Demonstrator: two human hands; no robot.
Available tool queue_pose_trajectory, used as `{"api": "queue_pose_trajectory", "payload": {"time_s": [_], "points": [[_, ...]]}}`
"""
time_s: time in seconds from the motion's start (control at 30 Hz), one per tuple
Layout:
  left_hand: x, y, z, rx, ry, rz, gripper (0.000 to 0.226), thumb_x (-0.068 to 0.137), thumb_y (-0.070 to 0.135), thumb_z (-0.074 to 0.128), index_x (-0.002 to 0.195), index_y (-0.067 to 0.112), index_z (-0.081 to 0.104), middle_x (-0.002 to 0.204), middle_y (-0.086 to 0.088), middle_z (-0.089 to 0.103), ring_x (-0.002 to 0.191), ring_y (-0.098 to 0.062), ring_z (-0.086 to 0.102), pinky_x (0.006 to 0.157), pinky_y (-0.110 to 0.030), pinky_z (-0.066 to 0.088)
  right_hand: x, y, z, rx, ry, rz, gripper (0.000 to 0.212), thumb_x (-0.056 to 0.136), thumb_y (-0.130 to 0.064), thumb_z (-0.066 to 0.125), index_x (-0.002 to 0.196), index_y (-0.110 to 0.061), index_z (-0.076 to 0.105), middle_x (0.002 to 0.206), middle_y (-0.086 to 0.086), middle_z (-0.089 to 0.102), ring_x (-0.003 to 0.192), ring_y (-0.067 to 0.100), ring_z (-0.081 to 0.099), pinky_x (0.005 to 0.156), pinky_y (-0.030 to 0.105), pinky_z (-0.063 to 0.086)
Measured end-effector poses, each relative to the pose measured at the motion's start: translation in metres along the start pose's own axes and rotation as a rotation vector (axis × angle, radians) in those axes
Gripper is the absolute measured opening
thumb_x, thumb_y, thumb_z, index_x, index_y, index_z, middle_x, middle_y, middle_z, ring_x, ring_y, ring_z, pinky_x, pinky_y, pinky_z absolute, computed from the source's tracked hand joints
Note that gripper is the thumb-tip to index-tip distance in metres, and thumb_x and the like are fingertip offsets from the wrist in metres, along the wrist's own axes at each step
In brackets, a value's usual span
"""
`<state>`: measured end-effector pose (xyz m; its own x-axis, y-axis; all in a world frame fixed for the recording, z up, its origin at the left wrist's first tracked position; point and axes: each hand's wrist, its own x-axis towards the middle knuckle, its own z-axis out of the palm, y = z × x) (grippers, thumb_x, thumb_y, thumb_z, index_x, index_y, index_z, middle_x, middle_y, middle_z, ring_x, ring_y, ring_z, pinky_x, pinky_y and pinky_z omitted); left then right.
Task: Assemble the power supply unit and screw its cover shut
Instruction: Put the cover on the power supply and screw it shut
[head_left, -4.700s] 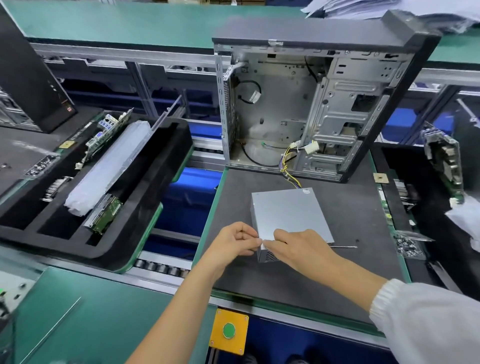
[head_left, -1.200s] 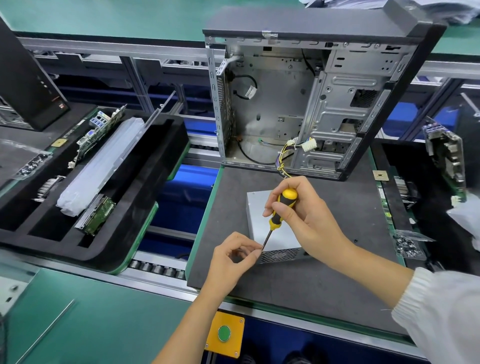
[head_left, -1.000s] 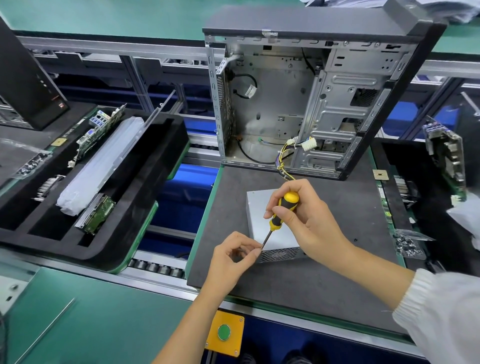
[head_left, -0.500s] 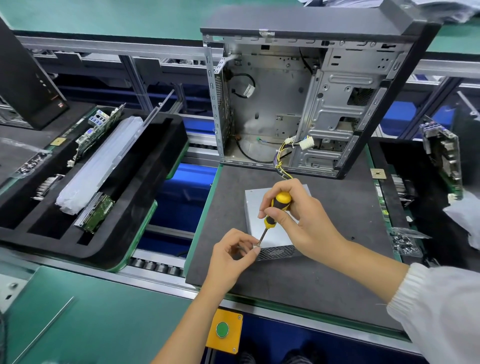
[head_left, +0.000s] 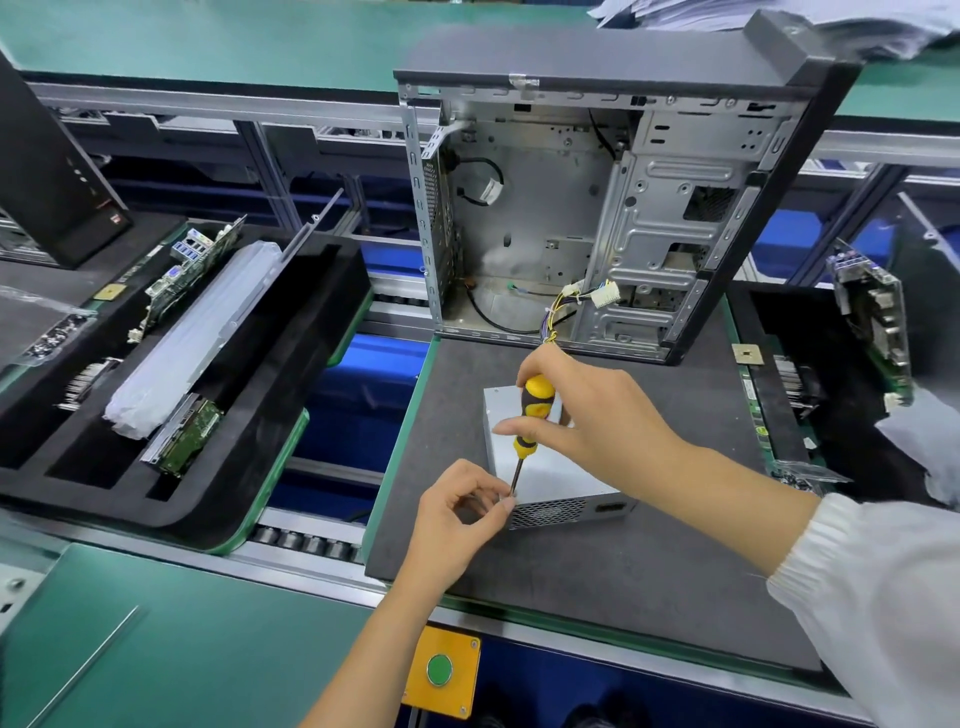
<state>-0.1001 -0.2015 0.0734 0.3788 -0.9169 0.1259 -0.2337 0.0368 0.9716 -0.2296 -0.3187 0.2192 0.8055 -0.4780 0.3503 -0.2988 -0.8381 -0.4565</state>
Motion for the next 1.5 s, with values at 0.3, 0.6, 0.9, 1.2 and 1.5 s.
{"api": "queue_pose_trajectory", "payload": {"time_s": [0.3,0.6,0.9,1.2,1.5], "points": [[0.021,0.026,-0.006,-0.06,-0.024,0.081,0.012,0.076,0.02,0.08,0.083,0.019,0.072,0.077,0.002,0.062,0.06,-0.007,0.047,0.061,-0.015,0.039,0.023,-0.014,-0.016,-0.677,-0.012,-0.243,0.058,0.074,-0.065,0.063,0.062,-0.014,0.038,0.039,0.001,0.044,0.032,0.023,0.028,0.043,0.018,0.015],[0.025,0.035,-0.009,-0.003,-0.032,0.092,0.018,0.078,0.005,0.077,0.08,0.023,0.076,0.074,0.004,0.069,0.065,-0.005,0.052,0.065,-0.014,0.041,0.037,-0.018,-0.037,-0.436,-0.625,-0.303,0.035,0.087,-0.002,0.055,0.111,-0.024,0.041,0.101,-0.009,0.03,0.057,0.007,0.039,0.044,0.029,0.031],[0.027,0.05,-0.005,0.002,-0.011,-0.02,0.018,0.076,0.014,0.082,0.078,0.028,0.07,0.079,-0.011,0.069,0.073,-0.029,0.053,0.071,-0.036,0.044,0.044,-0.034,-0.034,-0.826,-0.458,-0.3,0.042,0.097,-0.053,0.029,0.081,-0.016,0.04,0.06,0.001,0.036,0.057,0.024,0.037,0.043,0.027,0.015],[0.027,0.055,-0.009,0.085,-0.097,0.086,0.005,0.083,0.008,0.075,0.083,0.013,0.073,0.086,-0.005,0.066,0.081,-0.028,0.057,0.07,-0.031,0.044,0.039,-0.03,-0.044,-0.484,-0.627,-0.283,0.017,0.093,-0.016,0.054,0.107,-0.024,0.048,0.099,-0.007,0.039,0.067,0.01,0.039,0.046,0.02,0.021],[0.029,0.056,-0.004,0.013,-0.037,-0.02,0.021,0.076,0.013,0.082,0.078,0.017,0.061,0.079,-0.004,0.064,0.072,-0.024,0.054,0.074,-0.043,0.046,0.038,-0.036,-0.026,-0.845,-0.357,-0.252,0.04,0.098,-0.053,0.026,0.088,-0.017,0.039,0.07,0.002,0.046,0.057,0.025,0.039,0.042,0.028,0.013]]}}
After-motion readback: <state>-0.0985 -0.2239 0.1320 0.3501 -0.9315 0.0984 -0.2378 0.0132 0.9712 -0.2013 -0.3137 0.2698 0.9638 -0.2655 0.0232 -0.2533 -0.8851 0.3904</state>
